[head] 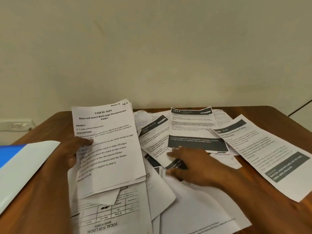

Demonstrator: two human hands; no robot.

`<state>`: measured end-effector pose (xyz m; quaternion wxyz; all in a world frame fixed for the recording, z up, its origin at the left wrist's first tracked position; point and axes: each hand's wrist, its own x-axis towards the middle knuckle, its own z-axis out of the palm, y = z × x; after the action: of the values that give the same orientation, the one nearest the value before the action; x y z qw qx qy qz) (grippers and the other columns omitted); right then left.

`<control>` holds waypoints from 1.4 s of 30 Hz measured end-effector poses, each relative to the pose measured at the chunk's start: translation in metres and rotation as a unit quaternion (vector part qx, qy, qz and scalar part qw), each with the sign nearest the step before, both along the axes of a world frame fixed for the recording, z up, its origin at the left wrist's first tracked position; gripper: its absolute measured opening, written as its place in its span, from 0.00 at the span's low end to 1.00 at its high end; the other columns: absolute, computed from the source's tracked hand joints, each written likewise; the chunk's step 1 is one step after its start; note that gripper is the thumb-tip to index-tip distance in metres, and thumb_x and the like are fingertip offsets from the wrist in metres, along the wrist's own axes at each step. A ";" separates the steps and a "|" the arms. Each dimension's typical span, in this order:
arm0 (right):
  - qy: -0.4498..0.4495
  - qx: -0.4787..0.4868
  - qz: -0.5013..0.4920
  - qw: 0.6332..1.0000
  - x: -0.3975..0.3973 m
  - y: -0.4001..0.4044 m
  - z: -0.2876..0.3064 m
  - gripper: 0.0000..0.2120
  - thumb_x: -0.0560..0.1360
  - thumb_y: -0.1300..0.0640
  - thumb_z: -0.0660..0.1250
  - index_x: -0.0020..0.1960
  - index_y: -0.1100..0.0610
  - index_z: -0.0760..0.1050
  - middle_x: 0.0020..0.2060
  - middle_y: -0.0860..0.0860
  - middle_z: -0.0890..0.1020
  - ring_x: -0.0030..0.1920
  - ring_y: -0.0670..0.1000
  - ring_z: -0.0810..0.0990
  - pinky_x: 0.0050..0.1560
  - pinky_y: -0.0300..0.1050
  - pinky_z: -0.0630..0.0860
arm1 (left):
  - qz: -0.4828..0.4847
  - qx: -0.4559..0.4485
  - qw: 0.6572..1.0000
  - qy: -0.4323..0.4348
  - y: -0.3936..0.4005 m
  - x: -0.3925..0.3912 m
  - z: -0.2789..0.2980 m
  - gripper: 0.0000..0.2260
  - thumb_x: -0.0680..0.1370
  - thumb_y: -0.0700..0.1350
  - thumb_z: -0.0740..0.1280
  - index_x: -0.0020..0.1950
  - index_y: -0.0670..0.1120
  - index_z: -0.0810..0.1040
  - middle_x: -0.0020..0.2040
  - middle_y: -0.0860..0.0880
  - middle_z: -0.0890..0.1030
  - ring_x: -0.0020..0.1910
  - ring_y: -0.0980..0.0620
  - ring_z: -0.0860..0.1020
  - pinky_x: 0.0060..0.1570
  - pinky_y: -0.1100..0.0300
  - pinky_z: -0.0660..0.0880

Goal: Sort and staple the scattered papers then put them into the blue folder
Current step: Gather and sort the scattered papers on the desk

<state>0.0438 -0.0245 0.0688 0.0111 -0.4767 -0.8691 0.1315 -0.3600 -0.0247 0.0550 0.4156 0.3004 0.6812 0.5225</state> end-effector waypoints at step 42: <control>-0.044 0.089 -0.137 0.986 0.039 0.034 -0.015 0.24 0.80 0.33 0.61 0.70 0.45 0.72 0.68 0.46 0.78 0.68 0.52 0.76 0.65 0.50 0.73 | -0.006 -0.030 0.998 0.063 -0.073 0.012 -0.012 0.14 0.78 0.33 0.71 0.61 0.46 0.79 0.53 0.40 0.85 0.53 0.38 0.83 0.61 0.40 0.76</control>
<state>0.0832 0.0097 0.0542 0.0332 -0.5938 -0.8034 0.0293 -0.3485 -0.0979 0.0433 0.3836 0.3239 0.7196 0.4797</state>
